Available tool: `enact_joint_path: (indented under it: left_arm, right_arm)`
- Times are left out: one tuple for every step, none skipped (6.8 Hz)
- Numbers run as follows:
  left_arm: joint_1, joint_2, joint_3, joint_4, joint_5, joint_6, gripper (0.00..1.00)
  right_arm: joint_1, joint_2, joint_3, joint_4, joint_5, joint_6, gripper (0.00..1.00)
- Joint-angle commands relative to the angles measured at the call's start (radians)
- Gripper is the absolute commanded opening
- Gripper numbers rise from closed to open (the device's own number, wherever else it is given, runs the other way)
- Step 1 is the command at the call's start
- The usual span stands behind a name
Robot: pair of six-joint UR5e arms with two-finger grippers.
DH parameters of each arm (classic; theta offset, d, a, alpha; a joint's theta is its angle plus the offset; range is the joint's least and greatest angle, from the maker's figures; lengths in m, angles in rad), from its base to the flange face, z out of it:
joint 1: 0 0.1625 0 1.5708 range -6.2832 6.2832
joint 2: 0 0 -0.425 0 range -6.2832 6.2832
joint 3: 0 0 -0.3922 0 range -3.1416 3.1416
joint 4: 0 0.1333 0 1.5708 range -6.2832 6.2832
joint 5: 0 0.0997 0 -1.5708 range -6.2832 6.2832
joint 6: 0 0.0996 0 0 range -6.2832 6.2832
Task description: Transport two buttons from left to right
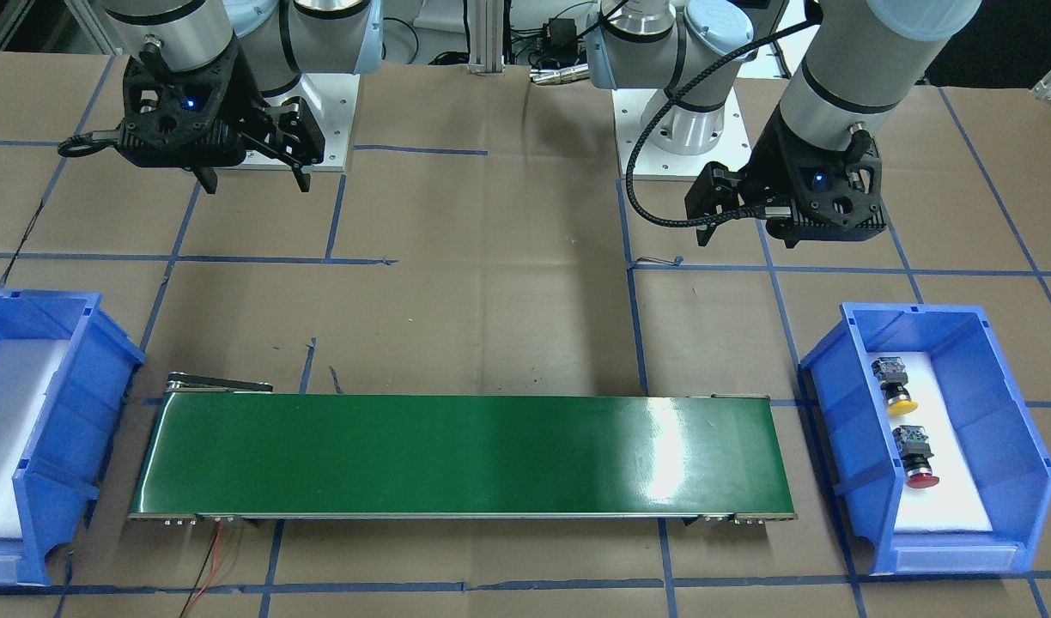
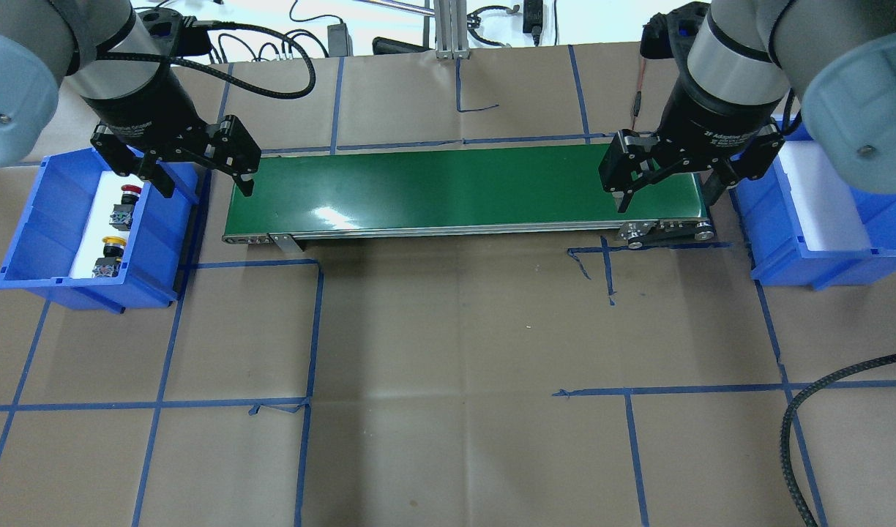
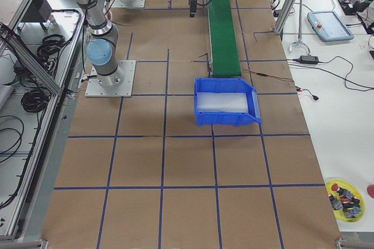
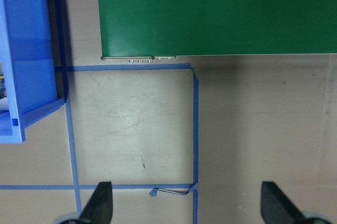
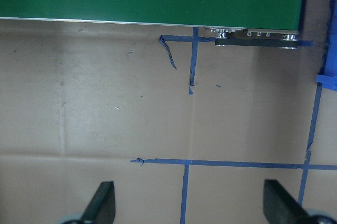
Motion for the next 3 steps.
enact_joint_path:
  left_arm:
    - [0.0, 0.0, -0.002, 0.0, 0.0, 0.0, 1.0]
    - [0.0, 0.009, -0.012, 0.001, 0.0, 0.0, 1.0]
    - [0.0, 0.009, -0.01, 0.002, 0.0, 0.0, 1.0]
  right_arm:
    - [0.0, 0.0, 0.0, -0.002, 0.0, 0.001, 1.0]
    - [0.0, 0.0, 0.0, -0.002, 0.0, -0.001, 1.0]
    - [0.0, 0.0, 0.0, -0.002, 0.0, 0.001, 1.0]
